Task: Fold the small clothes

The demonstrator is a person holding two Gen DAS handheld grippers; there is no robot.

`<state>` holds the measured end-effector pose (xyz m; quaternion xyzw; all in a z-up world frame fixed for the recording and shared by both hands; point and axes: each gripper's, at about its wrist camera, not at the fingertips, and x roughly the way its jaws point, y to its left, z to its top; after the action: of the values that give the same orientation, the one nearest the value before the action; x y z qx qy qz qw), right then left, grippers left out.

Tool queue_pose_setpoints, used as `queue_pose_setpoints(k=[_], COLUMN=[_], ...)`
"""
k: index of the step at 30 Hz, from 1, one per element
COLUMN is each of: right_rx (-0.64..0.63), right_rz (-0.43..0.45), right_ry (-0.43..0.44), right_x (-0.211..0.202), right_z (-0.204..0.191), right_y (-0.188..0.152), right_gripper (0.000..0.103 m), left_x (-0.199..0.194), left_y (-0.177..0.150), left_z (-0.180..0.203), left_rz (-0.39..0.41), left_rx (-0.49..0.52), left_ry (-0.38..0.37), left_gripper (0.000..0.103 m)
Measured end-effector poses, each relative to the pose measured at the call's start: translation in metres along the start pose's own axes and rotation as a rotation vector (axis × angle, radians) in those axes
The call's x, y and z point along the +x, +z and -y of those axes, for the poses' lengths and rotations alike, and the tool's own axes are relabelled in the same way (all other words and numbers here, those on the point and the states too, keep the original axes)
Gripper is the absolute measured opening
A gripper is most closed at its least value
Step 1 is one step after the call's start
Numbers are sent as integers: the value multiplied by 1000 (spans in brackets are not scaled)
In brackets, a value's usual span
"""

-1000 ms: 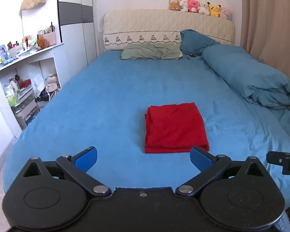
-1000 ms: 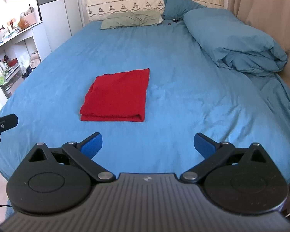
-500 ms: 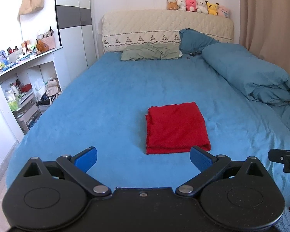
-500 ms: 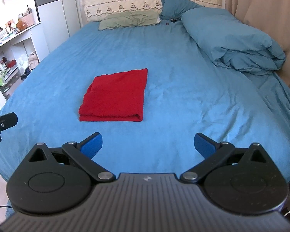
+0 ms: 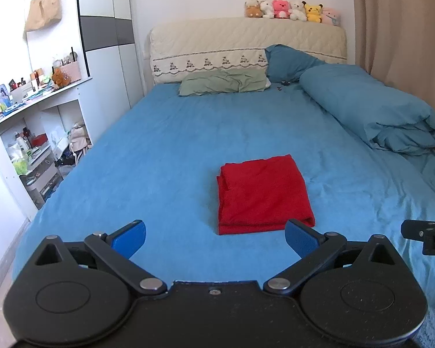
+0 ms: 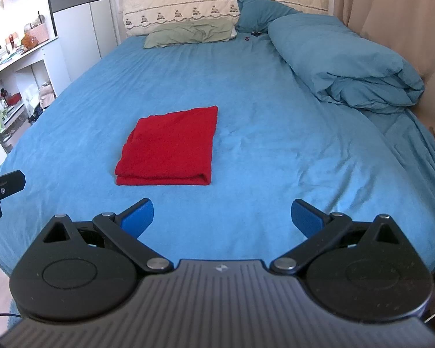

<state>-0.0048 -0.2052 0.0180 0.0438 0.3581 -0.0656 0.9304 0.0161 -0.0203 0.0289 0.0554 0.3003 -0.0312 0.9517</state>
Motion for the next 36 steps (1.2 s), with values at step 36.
queue_pose_setpoints(k=[36], right_rx=[12], right_rz=[4], right_ry=[-9], right_x=[-5], right_z=[4], right_y=[-1], right_gripper=[103], left_x=[-2], left_y=[-1], left_z=[1], left_rz=[1], left_rx=[-14], left_ry=[10], left_gripper=[103])
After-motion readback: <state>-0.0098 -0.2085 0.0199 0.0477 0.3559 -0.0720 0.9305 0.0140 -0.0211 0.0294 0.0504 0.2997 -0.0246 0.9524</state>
